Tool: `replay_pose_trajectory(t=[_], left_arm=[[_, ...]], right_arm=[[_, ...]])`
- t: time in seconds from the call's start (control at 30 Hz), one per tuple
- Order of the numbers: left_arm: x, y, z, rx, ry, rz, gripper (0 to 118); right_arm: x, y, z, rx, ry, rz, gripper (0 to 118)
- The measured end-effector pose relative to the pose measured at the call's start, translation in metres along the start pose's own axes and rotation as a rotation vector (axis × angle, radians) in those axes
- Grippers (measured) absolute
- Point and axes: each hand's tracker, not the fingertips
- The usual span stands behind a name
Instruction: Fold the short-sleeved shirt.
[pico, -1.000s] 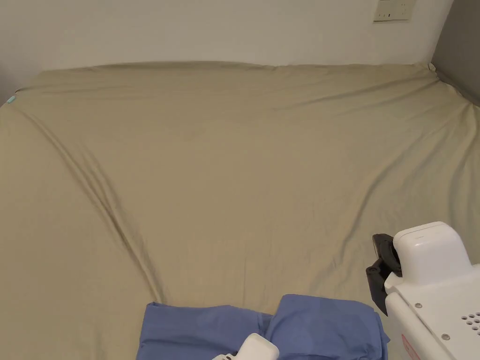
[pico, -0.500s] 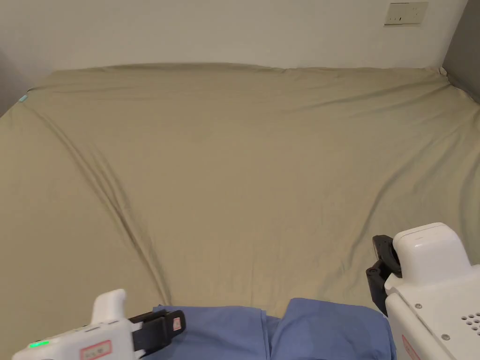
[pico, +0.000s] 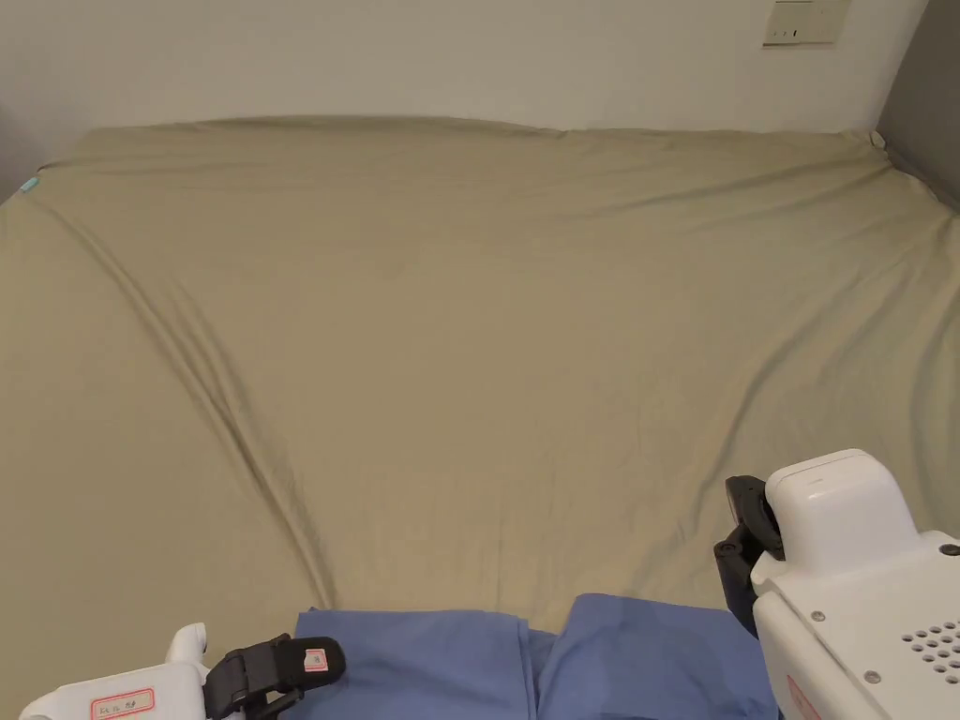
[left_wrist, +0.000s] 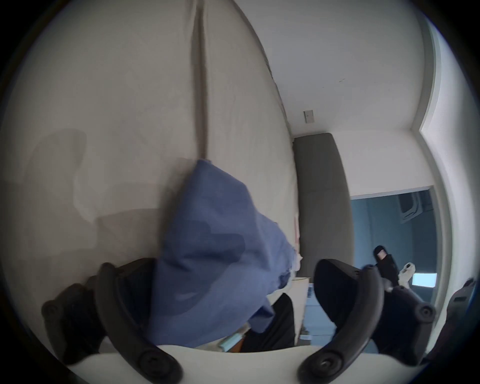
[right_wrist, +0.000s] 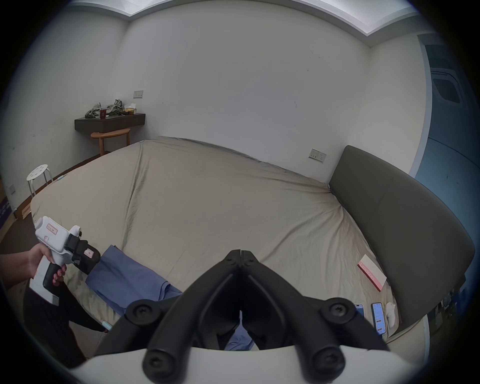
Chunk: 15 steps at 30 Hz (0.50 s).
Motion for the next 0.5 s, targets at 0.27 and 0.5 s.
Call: replay_pose_trajectory(t=[0.27,0.5], left_arm=[[0.004,-0.003,-0.009,-0.007,0.230,-0.146,14],[0.045,-0.007,0.012,0.028,0.450,-0.410,14]], right_arm=[[-0.003,0.001,0.000,-0.001,0.014,-0.004,0],[0.000,0.004,-0.001,0.003,0.011,-0.002,0]])
